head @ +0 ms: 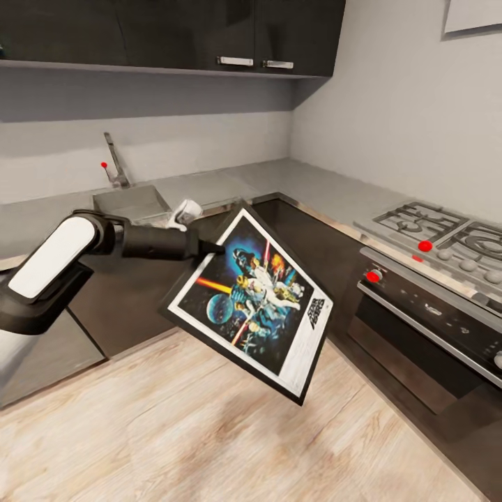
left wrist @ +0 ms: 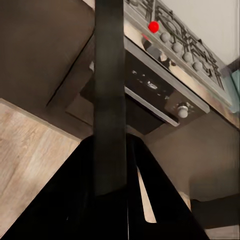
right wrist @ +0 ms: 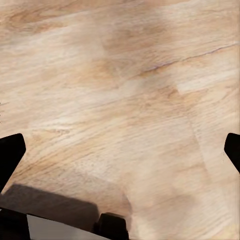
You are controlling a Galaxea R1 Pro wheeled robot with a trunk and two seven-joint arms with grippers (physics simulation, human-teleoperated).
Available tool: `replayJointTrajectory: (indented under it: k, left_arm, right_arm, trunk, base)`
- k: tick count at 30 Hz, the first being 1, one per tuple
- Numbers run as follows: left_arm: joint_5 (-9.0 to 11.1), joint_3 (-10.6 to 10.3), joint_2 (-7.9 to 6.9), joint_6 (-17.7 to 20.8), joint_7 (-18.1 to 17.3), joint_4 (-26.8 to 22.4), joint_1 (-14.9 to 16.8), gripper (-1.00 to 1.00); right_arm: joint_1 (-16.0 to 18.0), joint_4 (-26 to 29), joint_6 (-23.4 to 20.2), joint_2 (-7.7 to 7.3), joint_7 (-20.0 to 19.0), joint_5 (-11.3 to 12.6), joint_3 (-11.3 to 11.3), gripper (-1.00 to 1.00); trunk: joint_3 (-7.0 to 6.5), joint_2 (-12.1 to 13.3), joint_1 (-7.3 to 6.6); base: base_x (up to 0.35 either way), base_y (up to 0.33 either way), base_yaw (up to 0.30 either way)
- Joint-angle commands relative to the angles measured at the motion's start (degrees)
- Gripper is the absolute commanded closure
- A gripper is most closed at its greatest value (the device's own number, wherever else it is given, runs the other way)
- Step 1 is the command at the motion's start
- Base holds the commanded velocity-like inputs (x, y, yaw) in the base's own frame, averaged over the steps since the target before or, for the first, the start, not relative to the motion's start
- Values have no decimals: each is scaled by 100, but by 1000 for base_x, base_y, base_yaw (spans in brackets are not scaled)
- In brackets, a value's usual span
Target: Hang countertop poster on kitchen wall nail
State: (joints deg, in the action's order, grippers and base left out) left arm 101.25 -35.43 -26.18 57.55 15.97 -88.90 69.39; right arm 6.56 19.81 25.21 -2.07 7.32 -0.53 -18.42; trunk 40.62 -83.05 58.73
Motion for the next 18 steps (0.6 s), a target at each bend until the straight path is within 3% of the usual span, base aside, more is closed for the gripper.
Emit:
replayJointTrajectory:
  k: [1,6,9,11,12,14,15,17,18]
  left_arm:
    - [51,-51,-7,0,38,-6,7,100]
    - [46,-191,2,9,-62,-32,5,100]
    - [38,-236,-54,37,-142,-78,5,100]
    - [36,-241,-116,40,-150,-83,5,100]
    - [15,-244,-173,42,-155,-87,3,100]
    - [-117,-311,-245,44,-159,-90,3,100]
    - [-269,-407,-279,44,-171,-91,3,100]
    - [-472,-508,-302,43,-211,-92,4,100]
    - [-690,-575,-317,39,-323,-90,4,100]
  right_arm:
    - [3,43,5,-33,-3,-7,-48,-100]
    - [3,460,-13,-351,-630,-3,-39,-100]
    - [3,899,-29,-881,-1375,40,-3,-100]
    - [5,988,-31,-987,-1487,48,23,-100]
    - [8,1101,-35,-1109,-1570,53,55,-100]
    - [16,1285,-45,-1310,-1695,59,100,-100]
    - [26,1365,-101,-1437,-1814,64,120,-100]
    - [34,1418,-274,-1545,-1989,63,136,-100]
    - [39,1454,-499,-1618,-2177,57,146,-100]
  trunk:
    - [5,-3,0]
    - [5,-3,0]
    - [5,-3,0]
    - [5,-3,0]
    - [5,-3,0]
    - [5,-3,0]
    - [5,-3,0]
    - [5,-3,0]
    - [5,-3,0]
  base:
    - [0,0,0]
    - [0,0,0]
    - [0,0,0]
    - [0,0,0]
    - [0,0,0]
    - [0,0,0]
    - [0,0,0]
    - [0,0,0]
    - [0,0,0]
